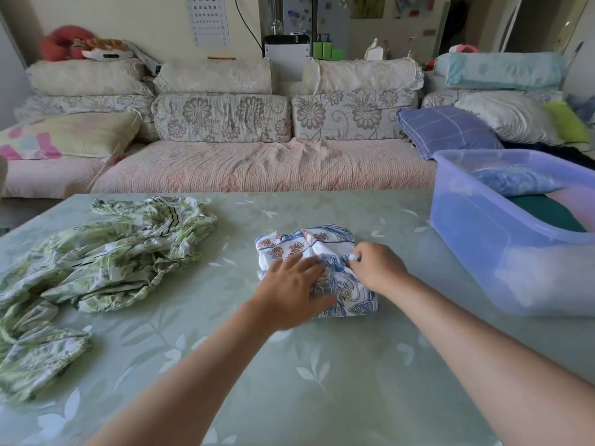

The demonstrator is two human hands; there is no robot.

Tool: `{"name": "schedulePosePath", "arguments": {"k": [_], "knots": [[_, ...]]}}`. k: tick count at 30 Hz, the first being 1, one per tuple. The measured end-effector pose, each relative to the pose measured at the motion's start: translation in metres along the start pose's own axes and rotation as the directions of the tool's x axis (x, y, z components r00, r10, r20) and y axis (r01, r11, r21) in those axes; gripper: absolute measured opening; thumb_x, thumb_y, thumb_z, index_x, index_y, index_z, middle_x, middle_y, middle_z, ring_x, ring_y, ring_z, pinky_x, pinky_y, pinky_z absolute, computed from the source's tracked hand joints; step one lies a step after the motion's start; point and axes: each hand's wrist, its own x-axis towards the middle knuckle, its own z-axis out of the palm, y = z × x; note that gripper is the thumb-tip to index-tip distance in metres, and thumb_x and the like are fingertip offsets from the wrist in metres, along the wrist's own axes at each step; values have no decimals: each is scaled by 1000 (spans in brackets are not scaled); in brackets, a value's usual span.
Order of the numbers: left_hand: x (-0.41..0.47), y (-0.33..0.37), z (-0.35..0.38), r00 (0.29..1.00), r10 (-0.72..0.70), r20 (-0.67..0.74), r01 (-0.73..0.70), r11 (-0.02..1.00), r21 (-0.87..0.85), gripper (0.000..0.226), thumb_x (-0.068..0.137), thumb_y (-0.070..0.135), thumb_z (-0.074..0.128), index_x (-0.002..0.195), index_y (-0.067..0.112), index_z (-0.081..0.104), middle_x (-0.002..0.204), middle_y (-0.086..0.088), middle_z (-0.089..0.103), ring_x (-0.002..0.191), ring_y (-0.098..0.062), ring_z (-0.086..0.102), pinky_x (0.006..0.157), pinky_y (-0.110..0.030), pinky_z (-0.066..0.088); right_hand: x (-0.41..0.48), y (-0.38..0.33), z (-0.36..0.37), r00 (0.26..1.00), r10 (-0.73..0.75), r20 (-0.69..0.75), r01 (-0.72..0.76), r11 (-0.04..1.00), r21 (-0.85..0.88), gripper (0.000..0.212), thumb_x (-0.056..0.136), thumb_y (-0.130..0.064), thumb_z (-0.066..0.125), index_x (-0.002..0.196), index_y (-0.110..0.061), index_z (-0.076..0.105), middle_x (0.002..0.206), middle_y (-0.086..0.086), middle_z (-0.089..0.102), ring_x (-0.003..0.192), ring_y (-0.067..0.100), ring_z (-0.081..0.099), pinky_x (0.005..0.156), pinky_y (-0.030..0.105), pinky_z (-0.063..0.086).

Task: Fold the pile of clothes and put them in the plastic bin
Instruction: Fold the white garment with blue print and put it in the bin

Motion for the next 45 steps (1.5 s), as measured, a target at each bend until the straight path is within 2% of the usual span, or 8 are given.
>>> {"name": "schedulePosePath", "arguments": {"k": [4, 6, 12, 19, 26, 31, 39, 45], "knots": [[1, -14, 22, 973, -73, 220, 92, 993, -77, 93, 82, 82, 37, 156, 32, 11, 163, 13, 8, 151, -11, 4, 123, -37, 7, -5, -3, 1, 874, -459, -161, 422, 880, -217, 40, 87, -9, 50, 124, -16, 63, 127, 3, 58, 116, 27, 55, 96, 38, 44], [2, -19, 19, 971, -58, 232, 73, 996, -57, 98, 81, 82, 36, 157, 28, 7, 164, 11, 4, 150, -9, 0, 123, -34, 3, -15, -2, 6, 796, -605, -32, 589, 785, -192, 53, 96, -36, 33, 139, -15, 57, 146, 6, 51, 135, 26, 47, 112, 39, 36], [-16, -46, 13, 928, -141, 344, 139, 990, 32, 122, 62, 95, 17, 156, 21, -9, 162, 9, -14, 148, -7, -16, 121, -35, -7, -25, 18, 12, 835, -385, 394, 477, 863, -167, 132, 52, -94, -25, 161, -25, 3, 167, -8, -9, 151, 4, -12, 119, 26, -3], [-27, -32, 7, 996, 34, 77, -39, 997, 66, 103, 72, 53, 53, 157, 24, 4, 164, 4, 4, 151, -13, 3, 122, -29, 2, -33, 12, 0, 842, -361, 401, 495, 813, -306, 104, 80, -52, 65, 160, -18, 8, 165, -1, -10, 153, 17, -9, 121, 31, 9], [-18, -10, 1, 994, -91, 57, 100, 978, -182, 81, 73, 12, 59, 148, 33, 36, 143, 5, 50, 124, -23, 52, 96, -25, 42, -24, 3, 1, 910, -344, 231, 379, 916, -132, 29, 72, -29, 64, 100, -23, 59, 111, 1, 61, 104, 25, 60, 80, 28, 47], [-14, -12, -33, 947, -282, 156, 323, 837, -443, 37, 75, 18, 57, 111, 26, 63, 99, 1, 68, 89, -25, 64, 72, -25, 48, -29, 9, -31, 947, -221, 234, 163, 956, 244, 10, 72, -26, 66, 70, -20, 59, 61, -10, 58, 60, 6, 51, 56, 19, 38], [-15, -19, -27, 832, -484, 273, 522, 514, -681, 26, 90, 23, 58, 115, 19, 60, 99, -5, 70, 85, -17, 68, 74, -35, 58, -28, 18, -9, 997, -67, 37, 46, 909, 413, 6, 91, -28, 65, 89, -23, 62, 82, -7, 61, 77, 14, 54, 65, 28, 36], [-6, -12, -15, 835, -505, -218, 469, 861, -198, 54, 82, 15, 57, 135, 18, 46, 134, -8, 46, 121, -28, 45, 97, -38, 41, -8, 7, 20, 982, 126, -138, -72, 937, 342, 29, 98, -27, 59, 125, -16, 60, 121, 5, 64, 106, 25, 61, 79, 27, 42]]}}
